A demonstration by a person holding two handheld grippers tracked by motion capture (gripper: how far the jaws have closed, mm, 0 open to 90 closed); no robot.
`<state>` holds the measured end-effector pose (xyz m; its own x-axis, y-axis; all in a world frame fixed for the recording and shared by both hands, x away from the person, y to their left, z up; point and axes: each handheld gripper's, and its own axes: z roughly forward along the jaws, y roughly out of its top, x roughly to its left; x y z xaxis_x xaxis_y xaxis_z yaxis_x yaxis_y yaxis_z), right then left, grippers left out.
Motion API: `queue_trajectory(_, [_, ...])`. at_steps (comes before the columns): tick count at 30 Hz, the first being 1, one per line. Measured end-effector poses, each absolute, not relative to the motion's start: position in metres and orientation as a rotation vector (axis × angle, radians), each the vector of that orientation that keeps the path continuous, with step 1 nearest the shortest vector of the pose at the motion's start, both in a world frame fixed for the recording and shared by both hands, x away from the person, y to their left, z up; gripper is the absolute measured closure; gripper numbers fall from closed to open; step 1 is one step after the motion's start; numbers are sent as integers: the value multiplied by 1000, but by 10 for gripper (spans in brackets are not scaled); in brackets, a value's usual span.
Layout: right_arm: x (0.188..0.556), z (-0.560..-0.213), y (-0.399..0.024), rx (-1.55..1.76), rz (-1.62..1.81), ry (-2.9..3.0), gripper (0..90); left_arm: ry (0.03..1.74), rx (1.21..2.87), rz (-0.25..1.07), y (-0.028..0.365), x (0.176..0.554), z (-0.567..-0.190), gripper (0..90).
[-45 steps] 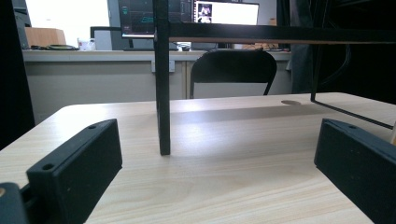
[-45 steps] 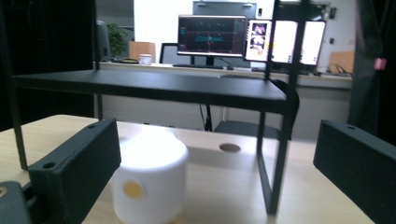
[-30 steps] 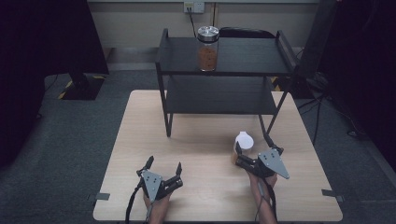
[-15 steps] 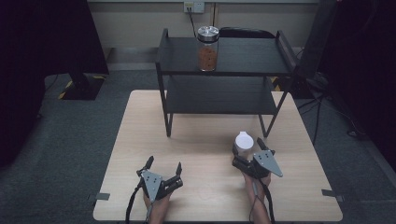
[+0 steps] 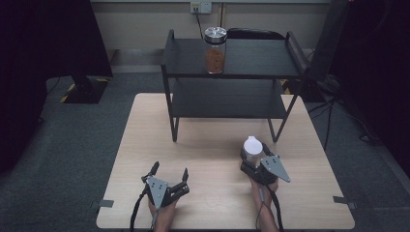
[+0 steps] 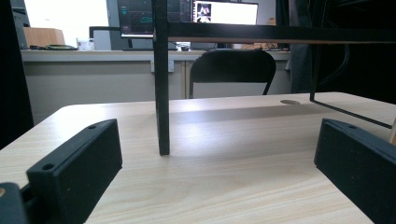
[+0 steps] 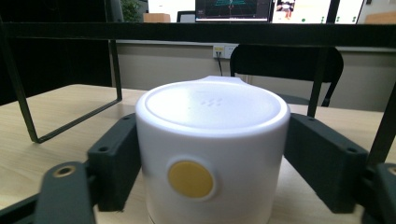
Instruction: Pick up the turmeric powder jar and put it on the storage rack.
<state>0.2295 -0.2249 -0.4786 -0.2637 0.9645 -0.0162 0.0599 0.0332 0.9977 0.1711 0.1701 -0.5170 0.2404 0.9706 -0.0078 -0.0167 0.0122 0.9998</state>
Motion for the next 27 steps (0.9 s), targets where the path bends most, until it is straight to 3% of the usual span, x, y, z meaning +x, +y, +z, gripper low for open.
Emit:
queue_trajectory(4, [232,-478,-227,1115,1374,1489,291,1020,1294,1030,170,171,-517,3])
queue_trajectory(27, [230,-467,-227,1102,1344,1544,300,1020,1294,1031,170,171,-517,3])
